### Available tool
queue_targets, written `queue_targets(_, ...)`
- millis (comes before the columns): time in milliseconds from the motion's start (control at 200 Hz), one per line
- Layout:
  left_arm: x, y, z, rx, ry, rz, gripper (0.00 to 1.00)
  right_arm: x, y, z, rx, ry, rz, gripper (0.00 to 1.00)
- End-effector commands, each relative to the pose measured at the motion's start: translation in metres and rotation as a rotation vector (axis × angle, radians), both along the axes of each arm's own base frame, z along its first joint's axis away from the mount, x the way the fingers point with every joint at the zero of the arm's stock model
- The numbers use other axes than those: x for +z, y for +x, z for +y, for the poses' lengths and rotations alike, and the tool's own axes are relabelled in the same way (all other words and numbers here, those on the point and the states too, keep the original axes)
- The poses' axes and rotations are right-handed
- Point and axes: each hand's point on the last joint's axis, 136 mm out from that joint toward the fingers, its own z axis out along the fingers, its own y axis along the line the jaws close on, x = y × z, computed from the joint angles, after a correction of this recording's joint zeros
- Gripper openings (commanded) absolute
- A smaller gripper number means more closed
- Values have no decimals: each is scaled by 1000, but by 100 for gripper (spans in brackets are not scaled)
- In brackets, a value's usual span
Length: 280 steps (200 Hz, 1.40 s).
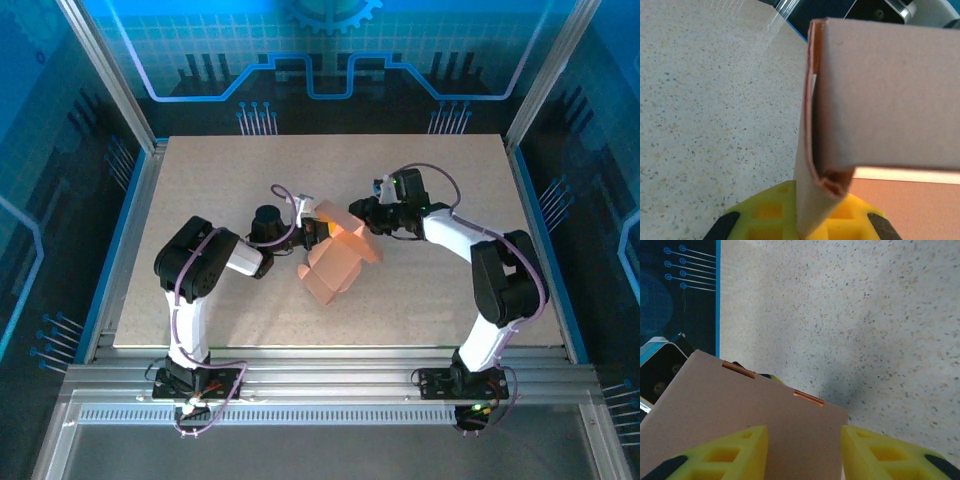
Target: Fold the paper box
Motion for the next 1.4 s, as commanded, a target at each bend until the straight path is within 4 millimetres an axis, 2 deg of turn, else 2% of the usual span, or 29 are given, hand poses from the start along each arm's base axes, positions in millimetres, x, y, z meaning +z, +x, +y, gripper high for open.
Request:
queue_targets(0, 9, 10, 0, 15, -26, -4, 0, 2, -7, 17, 51, 27, -11, 41)
queue_targets(270, 6, 20, 2, 67, -45, 60, 0, -13, -29, 41, 106, -20, -4, 38)
queue_targets(485, 6, 27, 3, 97, -51, 93, 0, -32, -42, 57, 62, -72, 6, 33)
queue_targets(605, 6, 29, 5, 109, -61, 112, 0, -38, -43, 56, 22, -61, 17, 33)
queue_targets(725, 3, 29, 9, 116, -56, 120, 0, -34, -39, 46, -10, -80, -2, 34)
queue_targets(941, 2, 26, 21, 129, -36, 86, 0, -11, -26, 20, -64, -63, -56, 40)
queue_targets(1276, 5, 16, 23, 101, 26, 9, 0, 11, -14, -24, -146, -66, -117, 62)
queue_targets(1396, 0, 20, 34, 165, 93, 17, 0, 18, -11, -48, -197, -98, -143, 67)
